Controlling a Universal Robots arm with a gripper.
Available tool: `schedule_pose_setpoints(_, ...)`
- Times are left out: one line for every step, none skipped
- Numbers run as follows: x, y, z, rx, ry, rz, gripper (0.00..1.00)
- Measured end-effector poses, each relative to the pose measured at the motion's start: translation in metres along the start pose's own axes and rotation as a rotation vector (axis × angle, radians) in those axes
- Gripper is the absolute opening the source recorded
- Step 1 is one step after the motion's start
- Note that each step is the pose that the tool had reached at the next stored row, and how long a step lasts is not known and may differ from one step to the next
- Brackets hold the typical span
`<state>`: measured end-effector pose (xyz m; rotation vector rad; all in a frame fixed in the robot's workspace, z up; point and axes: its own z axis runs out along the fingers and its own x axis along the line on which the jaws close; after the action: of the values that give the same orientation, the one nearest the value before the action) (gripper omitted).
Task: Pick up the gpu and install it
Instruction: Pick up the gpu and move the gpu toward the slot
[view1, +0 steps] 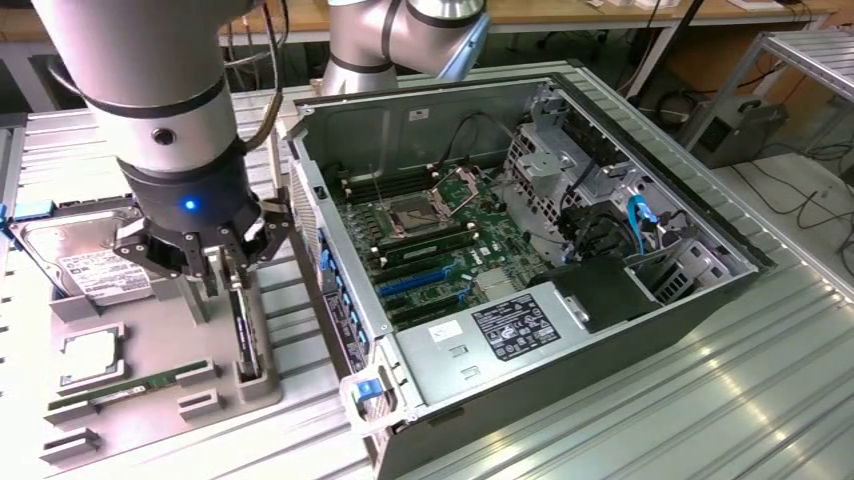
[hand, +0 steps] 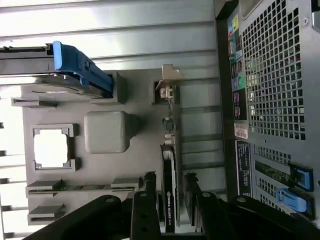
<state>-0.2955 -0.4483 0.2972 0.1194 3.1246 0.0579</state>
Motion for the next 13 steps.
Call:
schedule_pose_setpoints(0.0, -0.0006, 0.0149, 0.0, 0.0, 0.0, 0.36)
schedule_pose_setpoints(0.0, -0.0014, 0.0278, 0.0, 0.0, 0.0, 0.36)
schedule_pose_setpoints(0.0, -0.0016, 0.0296, 0.0, 0.0, -0.001, 0.36)
schedule_pose_setpoints(0.0, -0.0017, 0.0314, 0.0, 0.0, -0.001, 0.36)
schedule_pose_setpoints(0.0, -0.0019, 0.0333, -0.0001, 0.0, -0.001, 0.36)
schedule_pose_setpoints(0.0, -0.002, 0.0351, -0.0001, 0.0, -0.001, 0.36)
schedule_pose_setpoints(0.0, -0.0022, 0.037, -0.0001, 0.0, -0.002, 0.36)
schedule_pose_setpoints(0.0, -0.0024, 0.0386, 0.0, 0.0001, -0.002, 0.36)
schedule_pose_setpoints(0.0, -0.0025, 0.0404, 0.0, 0.0001, -0.002, 0.36)
schedule_pose_setpoints(0.0, -0.0026, 0.0423, 0.0001, 0.0002, -0.002, 0.36)
schedule_pose_setpoints(0.0, -0.0026, 0.0441, 0.0, 0.0001, -0.003, 0.36)
schedule_pose_setpoints(0.0, -0.0027, 0.0458, -0.0004, 0.0, -0.003, 0.36)
schedule_pose_setpoints(0.0, -0.0027, 0.0471, -0.0014, 0.0002, -0.003, 0.36)
